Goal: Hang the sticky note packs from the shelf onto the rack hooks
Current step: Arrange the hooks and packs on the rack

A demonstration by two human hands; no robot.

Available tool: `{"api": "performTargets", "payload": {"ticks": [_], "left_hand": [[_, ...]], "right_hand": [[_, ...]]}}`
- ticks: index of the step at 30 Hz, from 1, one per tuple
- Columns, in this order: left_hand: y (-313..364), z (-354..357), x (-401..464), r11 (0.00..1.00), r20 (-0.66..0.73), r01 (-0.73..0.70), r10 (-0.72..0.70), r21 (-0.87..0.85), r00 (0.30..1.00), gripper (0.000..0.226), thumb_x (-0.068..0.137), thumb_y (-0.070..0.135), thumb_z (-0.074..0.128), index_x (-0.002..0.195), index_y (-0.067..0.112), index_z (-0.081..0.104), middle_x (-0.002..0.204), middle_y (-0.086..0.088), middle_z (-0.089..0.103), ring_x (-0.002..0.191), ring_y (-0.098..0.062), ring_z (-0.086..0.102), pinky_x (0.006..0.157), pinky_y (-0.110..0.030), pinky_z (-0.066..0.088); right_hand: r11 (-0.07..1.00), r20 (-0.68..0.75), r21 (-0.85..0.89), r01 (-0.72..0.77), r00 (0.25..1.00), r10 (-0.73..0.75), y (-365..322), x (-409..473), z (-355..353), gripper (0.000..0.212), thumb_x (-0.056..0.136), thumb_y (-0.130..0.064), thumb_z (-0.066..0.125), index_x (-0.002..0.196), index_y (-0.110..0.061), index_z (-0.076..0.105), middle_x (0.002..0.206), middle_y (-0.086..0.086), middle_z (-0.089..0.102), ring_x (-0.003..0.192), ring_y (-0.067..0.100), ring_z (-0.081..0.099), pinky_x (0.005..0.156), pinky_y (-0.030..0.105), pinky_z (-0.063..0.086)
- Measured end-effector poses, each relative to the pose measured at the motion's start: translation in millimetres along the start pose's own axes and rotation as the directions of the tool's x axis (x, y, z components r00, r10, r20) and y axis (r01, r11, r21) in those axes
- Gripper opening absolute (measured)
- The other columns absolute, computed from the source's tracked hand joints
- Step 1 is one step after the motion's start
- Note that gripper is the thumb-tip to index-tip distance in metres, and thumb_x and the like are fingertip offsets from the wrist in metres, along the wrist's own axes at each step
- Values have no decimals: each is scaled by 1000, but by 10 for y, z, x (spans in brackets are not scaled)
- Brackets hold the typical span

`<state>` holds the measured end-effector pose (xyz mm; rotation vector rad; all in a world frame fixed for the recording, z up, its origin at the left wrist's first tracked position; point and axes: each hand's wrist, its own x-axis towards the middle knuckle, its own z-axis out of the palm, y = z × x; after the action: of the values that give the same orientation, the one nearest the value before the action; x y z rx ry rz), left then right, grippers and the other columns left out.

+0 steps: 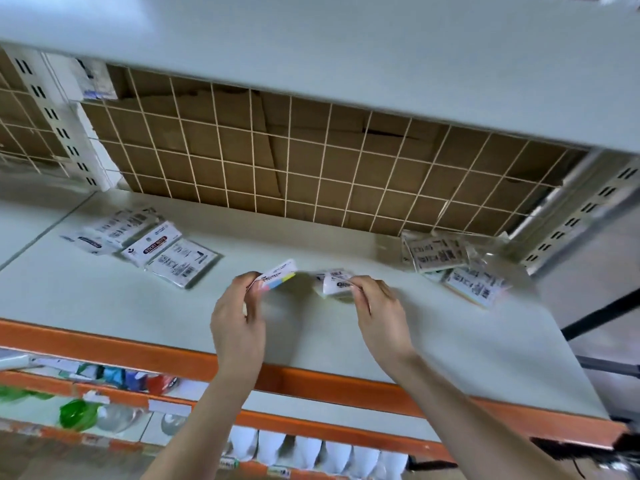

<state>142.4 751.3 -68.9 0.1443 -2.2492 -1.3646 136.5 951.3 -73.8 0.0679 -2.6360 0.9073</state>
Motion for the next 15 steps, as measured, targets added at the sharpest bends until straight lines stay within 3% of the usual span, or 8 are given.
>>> {"api": "performTargets", "payload": {"ticks": [5, 8, 11, 13, 15], "left_hand": [[214, 106, 55, 995, -69, -60, 55, -83, 996, 16, 98, 12, 45, 103, 9, 60, 89, 5, 57, 77, -6, 50, 67, -17, 37], [396, 236, 35, 991, -24, -90, 88, -101, 996, 18, 98, 20, 42, 101, 16, 59, 85, 7, 58, 72, -6, 48, 61, -22, 36], [562, 408, -43, 992, 16, -76, 78, -103, 997, 17, 97, 23, 44, 98, 18, 60, 84, 8, 60, 70, -10, 51, 60, -25, 39], [664, 524, -128, 991, 43, -68, 73, -114, 996, 14, 99, 17, 46, 98, 17, 60, 84, 7, 61, 71, -10, 51, 59, -20, 37], [768, 635, -235, 990, 70, -70, 79, -126, 994, 13, 99, 14, 47, 97, 16, 60, 84, 6, 61, 70, -8, 51, 58, -19, 36]], "right_hand": [[995, -116, 83, -63, 991, 73, 69, -3, -304, 19, 100, -14, 46, 108, -9, 63, 102, 4, 66, 94, 21, 55, 72, 22, 31], [977, -128, 157, -144, 978, 165, 150, -26, -508, 15, 102, -20, 40, 96, -23, 54, 83, -5, 56, 79, 19, 49, 66, 27, 28], [952, -142, 236, -195, 962, 232, 252, -90, -728, 16, 102, -20, 38, 94, -22, 52, 74, -3, 54, 70, 19, 49, 60, 33, 33], [944, -163, 260, -203, 954, 250, 324, -149, -894, 22, 102, -17, 40, 85, -28, 49, 68, -6, 50, 63, 6, 46, 55, 19, 33], [937, -178, 278, -213, 947, 268, 409, -211, -1064, 31, 101, -16, 42, 74, -32, 43, 62, -7, 45, 57, 3, 42, 51, 16, 31]]}}
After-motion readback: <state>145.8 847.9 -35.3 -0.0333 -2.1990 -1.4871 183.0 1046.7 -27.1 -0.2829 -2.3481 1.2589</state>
